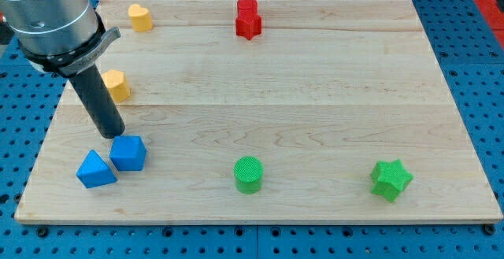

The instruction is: Move the green star and the green circle closely to each other

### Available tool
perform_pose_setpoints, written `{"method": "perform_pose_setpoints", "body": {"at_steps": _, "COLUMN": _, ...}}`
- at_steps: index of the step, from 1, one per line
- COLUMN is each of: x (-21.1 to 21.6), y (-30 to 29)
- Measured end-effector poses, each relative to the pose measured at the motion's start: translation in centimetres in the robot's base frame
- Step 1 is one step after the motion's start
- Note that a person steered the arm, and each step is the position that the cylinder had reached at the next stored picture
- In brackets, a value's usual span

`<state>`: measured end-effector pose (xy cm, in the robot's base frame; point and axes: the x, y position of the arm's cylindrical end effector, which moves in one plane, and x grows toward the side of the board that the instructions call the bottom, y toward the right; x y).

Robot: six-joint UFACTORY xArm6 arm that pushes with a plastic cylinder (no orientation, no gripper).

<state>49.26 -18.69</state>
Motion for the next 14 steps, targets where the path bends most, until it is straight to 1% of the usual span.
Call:
{"method": "perform_pose_setpoints", "body": {"at_steps": 1, "x": -0.1, "y": 8.6}}
{"method": "perform_pose_setpoints", "body": {"at_steps": 2, "x": -0.5, "y": 22.0}}
{"method": "perform_pose_setpoints", "body": {"at_steps": 3, "x": 3.8, "y": 30.0}}
{"method": "perform_pose_setpoints", "body": {"at_steps": 4, "x": 4.1, "y": 21.6}}
{"method": "perform_pose_setpoints", "body": {"at_steps": 5, "x": 9.8, "y": 19.0}}
{"method": "perform_pose_setpoints", "body": {"at_steps": 6, "x": 12.6, "y": 17.9}}
{"method": "perform_pose_setpoints", "body": {"at_steps": 7, "x": 12.5, "y": 13.7}}
{"method": "perform_pose_setpoints", "body": {"at_steps": 8, "x": 10.5, "y": 11.3}}
{"method": "perform_pose_setpoints", "body": {"at_steps": 9, "x": 9.9, "y": 17.8}}
{"method": "perform_pose_setpoints", "body": {"at_steps": 10, "x": 11.1, "y": 27.2}}
{"method": "perform_pose_setpoints", "body": {"at_steps": 11, "x": 12.2, "y": 29.8}}
{"method": "perform_pose_setpoints", "body": {"at_steps": 12, "x": 12.6, "y": 36.3}}
{"method": "perform_pose_setpoints", "body": {"at_steps": 13, "x": 11.9, "y": 43.0}}
{"method": "perform_pose_setpoints", "body": {"at_steps": 14, "x": 11.2, "y": 42.9}}
